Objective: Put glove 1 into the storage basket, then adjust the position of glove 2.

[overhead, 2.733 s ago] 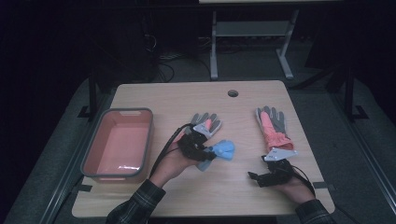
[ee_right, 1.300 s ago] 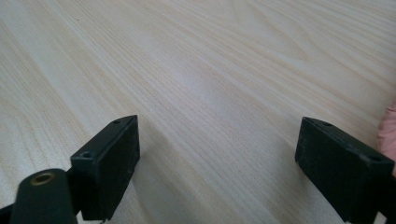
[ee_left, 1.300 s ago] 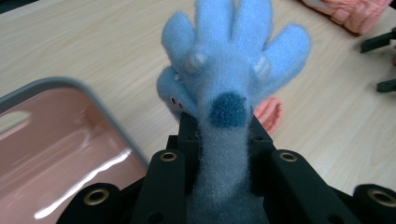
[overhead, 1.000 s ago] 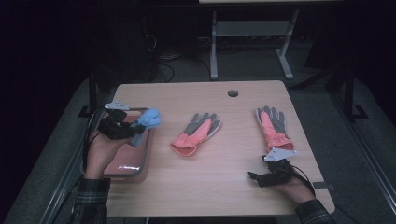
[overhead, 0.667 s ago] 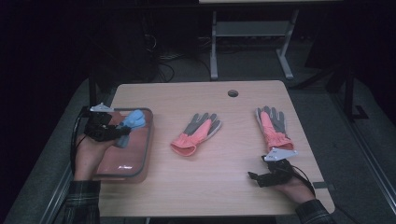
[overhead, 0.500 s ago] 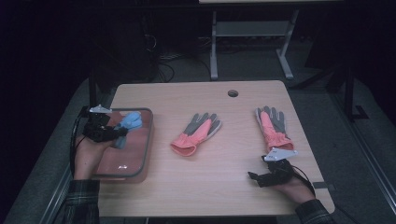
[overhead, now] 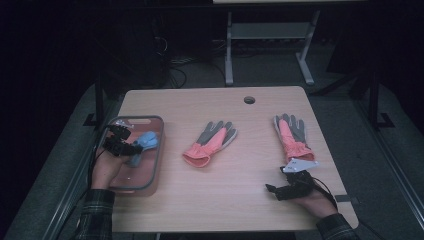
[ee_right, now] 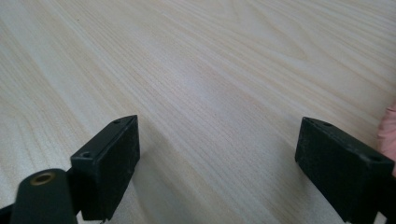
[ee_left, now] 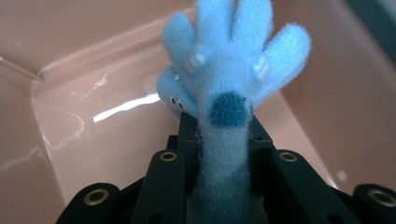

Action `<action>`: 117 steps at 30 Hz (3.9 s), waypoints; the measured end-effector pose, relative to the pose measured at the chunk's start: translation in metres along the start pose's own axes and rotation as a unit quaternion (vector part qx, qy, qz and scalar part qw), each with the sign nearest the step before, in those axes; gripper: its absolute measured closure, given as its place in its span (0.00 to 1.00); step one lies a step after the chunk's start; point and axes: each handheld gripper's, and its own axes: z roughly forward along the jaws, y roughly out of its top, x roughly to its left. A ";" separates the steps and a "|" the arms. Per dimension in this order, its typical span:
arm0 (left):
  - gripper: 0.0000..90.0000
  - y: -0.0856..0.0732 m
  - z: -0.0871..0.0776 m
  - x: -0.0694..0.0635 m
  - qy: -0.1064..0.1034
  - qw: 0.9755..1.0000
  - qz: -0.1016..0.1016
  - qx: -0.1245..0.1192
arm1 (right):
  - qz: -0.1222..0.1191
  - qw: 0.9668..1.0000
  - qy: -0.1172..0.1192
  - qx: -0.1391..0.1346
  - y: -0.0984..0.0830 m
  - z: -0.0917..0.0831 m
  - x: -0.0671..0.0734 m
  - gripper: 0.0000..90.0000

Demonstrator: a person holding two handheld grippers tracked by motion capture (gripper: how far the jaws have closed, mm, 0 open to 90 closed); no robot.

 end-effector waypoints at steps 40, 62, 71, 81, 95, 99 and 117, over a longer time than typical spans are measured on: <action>0.20 0.010 -0.018 -0.013 -0.073 0.995 -0.003 -0.066 | 0.000 1.000 0.000 0.000 0.000 0.000 0.000 0.15; 0.21 0.034 -0.033 -0.084 -0.119 0.986 0.039 -0.114 | 0.002 1.000 0.000 0.001 0.000 0.000 0.000 0.15; 0.21 0.033 -0.026 -0.131 -0.137 0.982 0.080 -0.103 | 0.002 1.000 0.000 0.001 0.000 0.000 0.000 0.15; 0.21 0.020 -0.007 -0.169 -0.149 0.978 0.114 -0.093 | 0.006 1.000 -0.002 0.009 0.002 0.000 0.002 0.17; 0.21 -0.022 0.032 -0.192 -0.134 0.977 0.147 -0.077 | 0.008 1.000 0.011 0.010 0.014 -0.013 0.005 0.67; 0.20 -0.031 0.039 -0.193 -0.123 0.977 0.158 -0.071 | 0.010 1.000 0.015 0.013 0.020 -0.016 0.003 0.93; 0.14 -0.056 0.052 -0.185 -0.120 0.968 0.188 -0.115 | 0.018 1.000 0.003 -0.005 0.042 -0.031 -0.031 1.00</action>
